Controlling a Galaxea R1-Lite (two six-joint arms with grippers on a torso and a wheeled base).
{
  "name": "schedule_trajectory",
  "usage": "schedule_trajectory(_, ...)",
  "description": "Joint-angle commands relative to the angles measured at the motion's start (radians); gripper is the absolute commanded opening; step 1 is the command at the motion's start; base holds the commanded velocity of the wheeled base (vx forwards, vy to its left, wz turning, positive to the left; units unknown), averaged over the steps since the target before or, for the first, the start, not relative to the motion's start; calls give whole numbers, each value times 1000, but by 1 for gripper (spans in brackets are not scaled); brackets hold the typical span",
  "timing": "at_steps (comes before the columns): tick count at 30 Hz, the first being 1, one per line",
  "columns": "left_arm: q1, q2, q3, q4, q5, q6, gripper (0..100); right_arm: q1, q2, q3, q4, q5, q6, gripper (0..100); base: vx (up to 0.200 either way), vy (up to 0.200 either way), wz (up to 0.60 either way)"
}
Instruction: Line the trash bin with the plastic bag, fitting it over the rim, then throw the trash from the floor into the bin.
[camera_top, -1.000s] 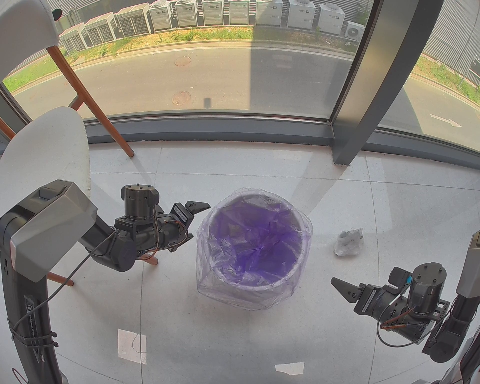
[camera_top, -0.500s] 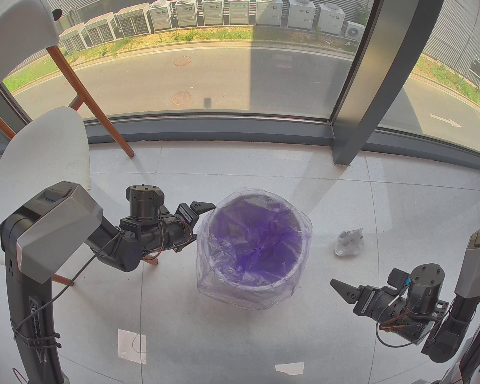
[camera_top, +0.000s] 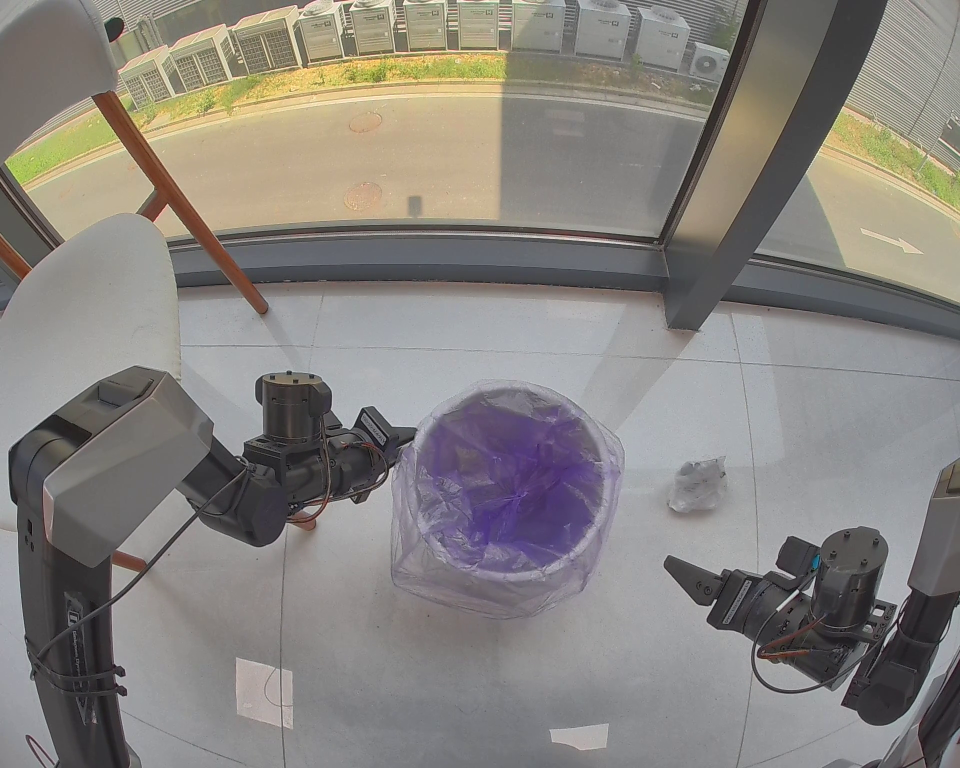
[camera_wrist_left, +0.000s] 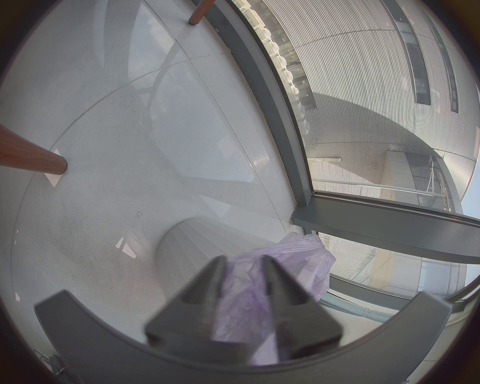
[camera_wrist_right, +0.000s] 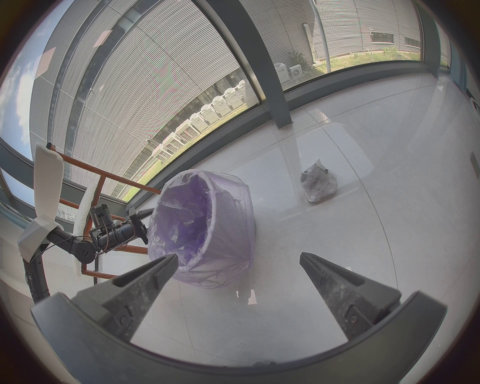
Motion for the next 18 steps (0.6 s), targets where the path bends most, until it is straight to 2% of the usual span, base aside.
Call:
schedule_trajectory(1,4,4,5,-2,0,-2,0,2,10,15,-1,0,1,100,0,0,0)
schedule_trajectory(16,21,70,0,-2,9,12,0,4,13,15,-1,-1,1,100,0,0,0)
schedule_trajectory(18,21,96,-15,-2,9,13,0,2,11,15,-1,-18,1,100,0,0,0)
